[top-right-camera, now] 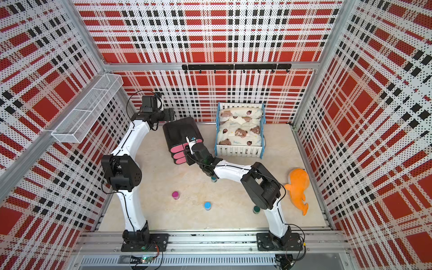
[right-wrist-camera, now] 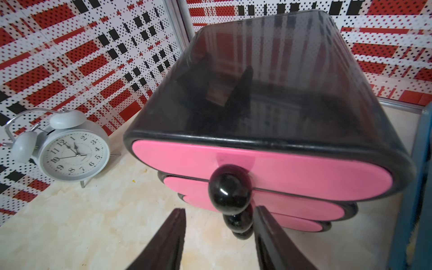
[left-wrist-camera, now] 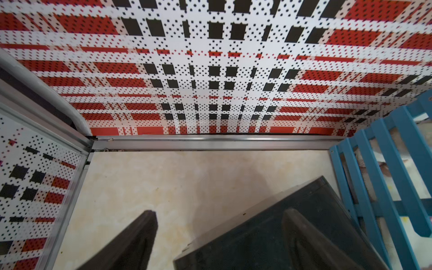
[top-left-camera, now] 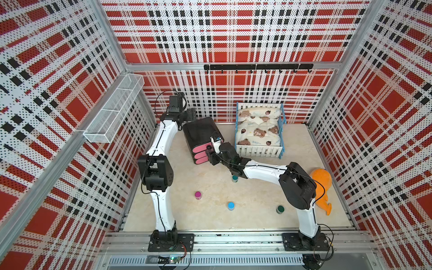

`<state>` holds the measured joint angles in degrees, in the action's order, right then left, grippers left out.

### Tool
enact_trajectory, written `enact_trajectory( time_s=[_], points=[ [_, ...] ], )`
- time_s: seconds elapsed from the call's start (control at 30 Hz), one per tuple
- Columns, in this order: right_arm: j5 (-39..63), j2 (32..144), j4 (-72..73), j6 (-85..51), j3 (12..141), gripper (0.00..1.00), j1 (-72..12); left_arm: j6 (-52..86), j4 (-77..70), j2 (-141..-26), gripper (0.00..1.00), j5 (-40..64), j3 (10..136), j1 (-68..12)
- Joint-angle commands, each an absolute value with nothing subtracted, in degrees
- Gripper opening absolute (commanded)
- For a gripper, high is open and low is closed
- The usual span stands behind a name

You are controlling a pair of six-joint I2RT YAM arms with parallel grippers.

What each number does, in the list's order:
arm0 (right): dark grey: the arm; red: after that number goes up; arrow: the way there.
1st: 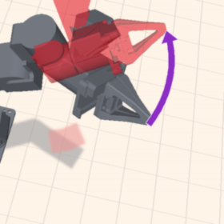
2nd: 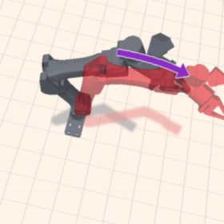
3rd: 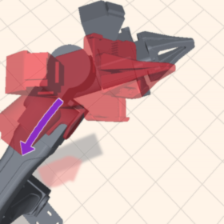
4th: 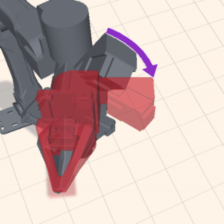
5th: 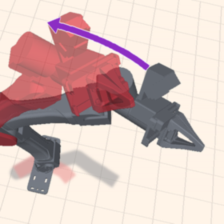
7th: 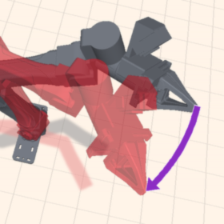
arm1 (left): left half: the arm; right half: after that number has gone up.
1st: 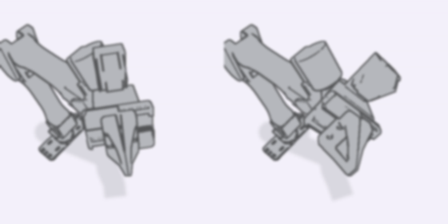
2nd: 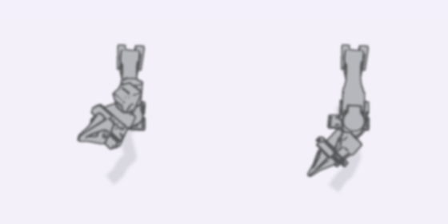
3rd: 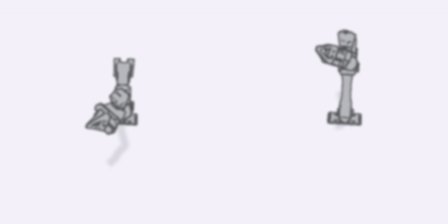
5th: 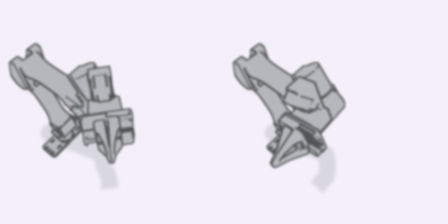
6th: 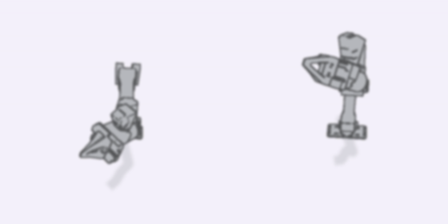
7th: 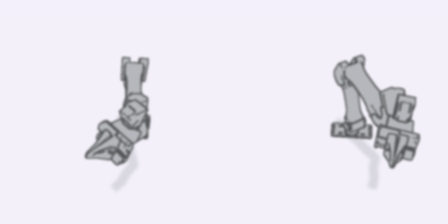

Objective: Put the paint cans in the drawer according to color
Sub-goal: Open the drawer in the storage box.

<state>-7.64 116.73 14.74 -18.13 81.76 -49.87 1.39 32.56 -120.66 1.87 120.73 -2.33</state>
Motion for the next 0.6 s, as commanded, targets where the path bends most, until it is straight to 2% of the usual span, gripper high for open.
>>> enact_trajectory(
  time_s=[0.0,0.23,0.57],
  points=[
    [-9.82,118.81,15.46,-18.28,84.03,0.52,-50.27,-0.86,32.80,-123.12,0.92,4.92,123.71,-1.75],
    [-10.31,120.10,16.86,-18.19,84.61,0.48,-50.19,-2.22,32.61,-127.36,0.92,9.01,127.63,-0.98],
    [-10.06,121.11,17.80,-17.93,85.38,0.43,-49.84,-3.33,32.08,-130.29,0.85,12.66,128.23,-0.79]
  ],
)
